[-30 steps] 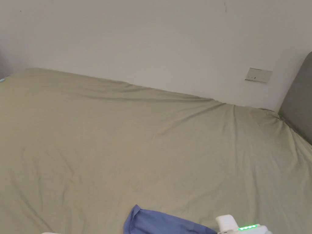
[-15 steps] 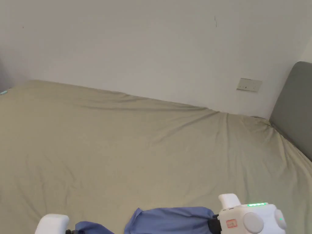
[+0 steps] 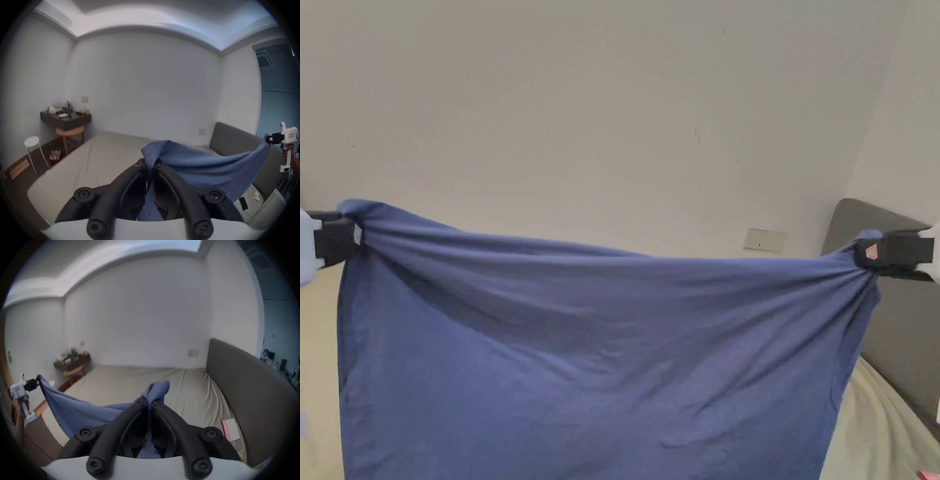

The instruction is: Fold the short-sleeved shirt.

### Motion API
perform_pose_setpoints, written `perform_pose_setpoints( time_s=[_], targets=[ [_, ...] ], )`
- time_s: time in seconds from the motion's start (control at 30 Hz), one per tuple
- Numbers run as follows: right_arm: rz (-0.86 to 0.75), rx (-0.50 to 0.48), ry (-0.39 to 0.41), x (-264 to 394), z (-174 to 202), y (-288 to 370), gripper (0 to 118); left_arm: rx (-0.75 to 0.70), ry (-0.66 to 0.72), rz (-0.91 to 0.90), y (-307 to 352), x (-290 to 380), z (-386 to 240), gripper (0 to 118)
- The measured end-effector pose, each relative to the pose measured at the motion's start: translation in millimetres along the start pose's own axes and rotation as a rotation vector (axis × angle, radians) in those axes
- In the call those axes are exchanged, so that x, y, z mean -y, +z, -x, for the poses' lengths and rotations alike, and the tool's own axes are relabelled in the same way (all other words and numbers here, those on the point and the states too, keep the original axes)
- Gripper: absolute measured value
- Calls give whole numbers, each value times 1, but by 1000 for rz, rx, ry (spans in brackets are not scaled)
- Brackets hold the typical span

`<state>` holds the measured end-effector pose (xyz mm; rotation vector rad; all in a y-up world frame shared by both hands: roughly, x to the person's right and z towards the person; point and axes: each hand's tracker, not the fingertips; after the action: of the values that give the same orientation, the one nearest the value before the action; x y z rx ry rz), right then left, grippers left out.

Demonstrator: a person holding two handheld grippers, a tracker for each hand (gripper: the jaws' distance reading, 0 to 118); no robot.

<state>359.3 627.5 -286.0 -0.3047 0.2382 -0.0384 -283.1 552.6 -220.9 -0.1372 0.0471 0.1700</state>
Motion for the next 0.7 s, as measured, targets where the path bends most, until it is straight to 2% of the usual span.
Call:
perform_pose_setpoints(
  time_s=[0.07, 0.2, 0.33, 0.47, 0.7],
  targets=[
    [-23, -58, -52, -25, -3, 22, 6, 43, 46, -37, -3, -37, 14, 5],
    [-80, -54, -53, -62, 6, 43, 6, 33, 5, -60, -9, -88, 7, 5],
    [-96, -20, 4, -87, 23, 38, 6, -2, -22, -55, -30, -109, 4, 5],
    [-33, 40, 109, -107, 33, 13, 6, -11, -45, 24, -69, -120, 10, 5],
    [2, 92, 135, -129, 32, -65, 6, 3, 0, 77, -150, -133, 15, 5]
  ],
)
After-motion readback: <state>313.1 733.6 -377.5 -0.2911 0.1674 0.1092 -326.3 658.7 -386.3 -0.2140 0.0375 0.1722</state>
